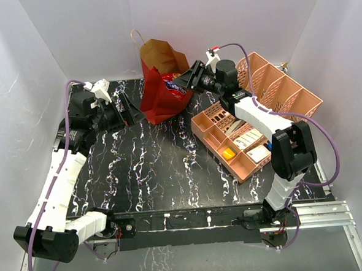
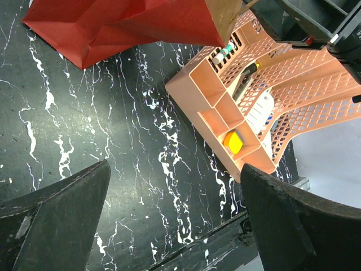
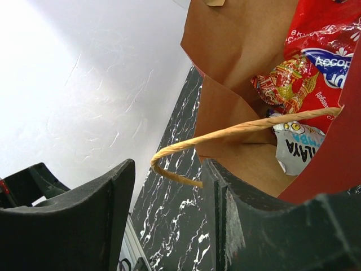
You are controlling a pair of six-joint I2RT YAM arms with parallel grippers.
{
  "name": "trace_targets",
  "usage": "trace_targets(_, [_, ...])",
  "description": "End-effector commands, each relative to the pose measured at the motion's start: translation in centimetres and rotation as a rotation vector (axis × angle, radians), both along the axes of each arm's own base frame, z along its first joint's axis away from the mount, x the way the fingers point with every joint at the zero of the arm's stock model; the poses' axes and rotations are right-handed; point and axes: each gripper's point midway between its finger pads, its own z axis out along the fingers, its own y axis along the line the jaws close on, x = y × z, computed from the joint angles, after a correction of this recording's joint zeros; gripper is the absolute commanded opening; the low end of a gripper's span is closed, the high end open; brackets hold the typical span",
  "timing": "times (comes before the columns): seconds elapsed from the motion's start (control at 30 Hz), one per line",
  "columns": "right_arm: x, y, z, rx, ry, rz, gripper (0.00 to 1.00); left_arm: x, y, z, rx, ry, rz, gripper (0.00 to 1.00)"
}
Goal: Take the snacks out of the paper bag
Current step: Adjust the paper bag at the center of the board.
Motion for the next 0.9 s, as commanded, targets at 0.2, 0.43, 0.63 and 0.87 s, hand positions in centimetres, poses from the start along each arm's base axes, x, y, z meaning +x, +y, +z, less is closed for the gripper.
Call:
trace_targets(0.2, [1.5, 0.7, 3.0, -0.054, -0.117, -0.005, 0.5, -0.3, 0.1, 2.5, -0.003, -0.055, -0.01, 0.98])
trace_targets(0.43, [-0.6, 4.5, 5.5, 0.007, -0.14, 0.115, 0.21, -0.1, 0.2, 2.7, 0.001, -0.049, 0.0, 0.98])
trace_targets(0.63, [-5.1, 8.2, 7.5, 0.143, -0.1, 0.298, 0.07, 0.4, 1.0, 3.5, 0.041, -0.067, 0.038, 0.98])
trace_targets(0.87, [-11.8, 11.7, 6.8, 0.134, -0.069, 0.506, 0.07, 0.4, 2.0, 5.0, 0.069, -0.104, 0.085, 0.98])
